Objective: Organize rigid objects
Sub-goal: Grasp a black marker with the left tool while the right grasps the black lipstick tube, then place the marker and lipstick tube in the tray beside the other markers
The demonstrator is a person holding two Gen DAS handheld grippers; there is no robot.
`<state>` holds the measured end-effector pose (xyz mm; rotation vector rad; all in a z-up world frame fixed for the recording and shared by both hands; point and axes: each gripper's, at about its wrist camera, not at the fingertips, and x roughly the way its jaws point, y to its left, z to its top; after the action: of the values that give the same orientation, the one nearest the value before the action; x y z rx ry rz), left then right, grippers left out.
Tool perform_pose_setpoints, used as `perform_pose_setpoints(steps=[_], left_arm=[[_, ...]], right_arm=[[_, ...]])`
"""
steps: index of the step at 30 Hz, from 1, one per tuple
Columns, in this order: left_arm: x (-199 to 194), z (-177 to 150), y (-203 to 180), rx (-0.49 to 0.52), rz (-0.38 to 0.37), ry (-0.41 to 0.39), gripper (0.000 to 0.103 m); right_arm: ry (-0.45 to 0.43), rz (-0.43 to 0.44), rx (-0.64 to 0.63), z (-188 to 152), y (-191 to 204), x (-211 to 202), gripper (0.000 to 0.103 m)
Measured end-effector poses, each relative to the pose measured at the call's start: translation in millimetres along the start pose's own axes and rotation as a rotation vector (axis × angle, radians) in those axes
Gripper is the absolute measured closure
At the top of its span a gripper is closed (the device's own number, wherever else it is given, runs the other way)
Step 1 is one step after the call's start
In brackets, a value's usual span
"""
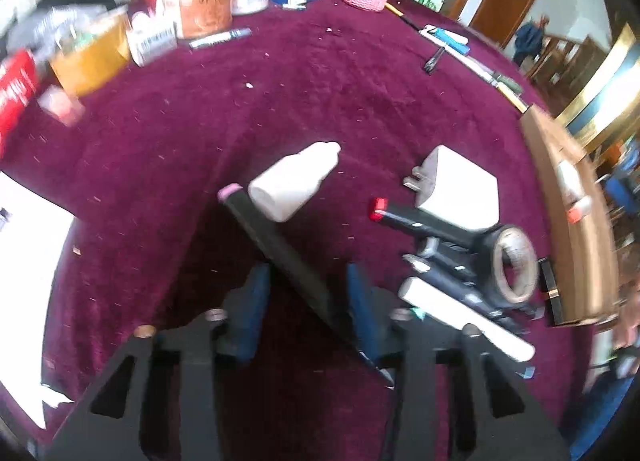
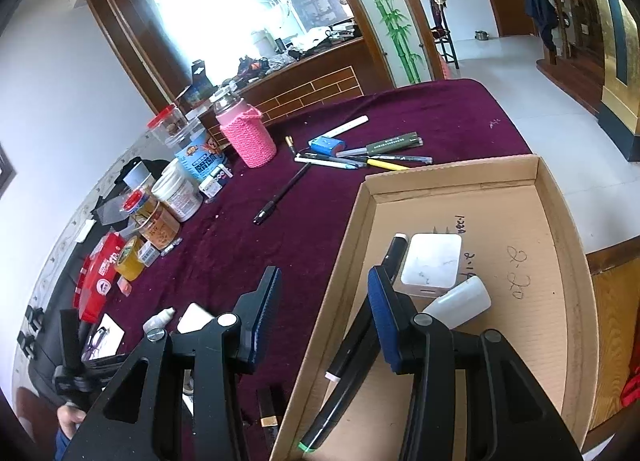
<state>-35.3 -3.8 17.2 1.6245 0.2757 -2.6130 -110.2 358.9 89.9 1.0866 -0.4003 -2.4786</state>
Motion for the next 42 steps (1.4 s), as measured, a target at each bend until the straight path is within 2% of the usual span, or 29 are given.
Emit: perform_pose_setpoints(steps=[4,7,11,13,16,17,20,24,32,37,41,42], left_arm=[[-4.4,-4.8,10.3,0.038,0.005,-0.013,0.087],[-5.8,-10.5,21.4,0.064,-0.011,-0.030,0.090],[-5.9,-9.9,29.0,0.066,-0.059,-0.040,0.090],[-5.3,-9.8,26.3,0.087,-0.062,-0.046,0.090],[-5.4,-11.1,24.1,0.114,-0.061,-0.058,0.090],[-4.9,-10.9,24.3,0.117,-0.064,-0.063,0.090],[-4.8,-11.7,25.9,0.116,-0.076,-0.086,0.090],[-5.0,-13.3,28.5,0.112,-0.091,-0.103,0.090],[-5.5,-15.5,24.9,0.130,-0.081,-0.117,0.090],[-5.2,-15.7,24.8,0.134,-0.078,-0.118,0.090],[-5.4,-16.6,24.1,0.135,-0.078,-0.120,0.090],[-5.4,-16.8,23.1,0.139,-0.075,-0.121,0.090]], right_arm=[[0.007,0.030,-0.034,-3.2,10.5,-0.6,0.063],[0.043,0.064,-0.113,-9.8,29.2,6.3,0.063],[0.133,0.165,-0.091,-25.7,51.4,18.1,0.065],[0.173,0.163,-0.127,-35.8,67.9,18.3,0.068],[0.253,0.095,-0.193,-47.6,85.1,17.7,0.068],[0.289,0.045,-0.229,-50.6,90.5,19.7,0.068],[0.383,-0.060,-0.296,-57.7,96.3,32.0,0.068],[0.486,-0.155,-0.380,-69.1,97.1,45.7,0.068],[0.646,-0.219,-0.459,-77.0,97.2,71.7,0.069],[0.682,-0.294,-0.519,-77.1,102.9,84.5,0.069],[0.737,-0.331,-0.545,-85.4,101.1,97.1,0.076],[0.726,-0.328,-0.539,-85.2,99.9,97.4,0.076]])
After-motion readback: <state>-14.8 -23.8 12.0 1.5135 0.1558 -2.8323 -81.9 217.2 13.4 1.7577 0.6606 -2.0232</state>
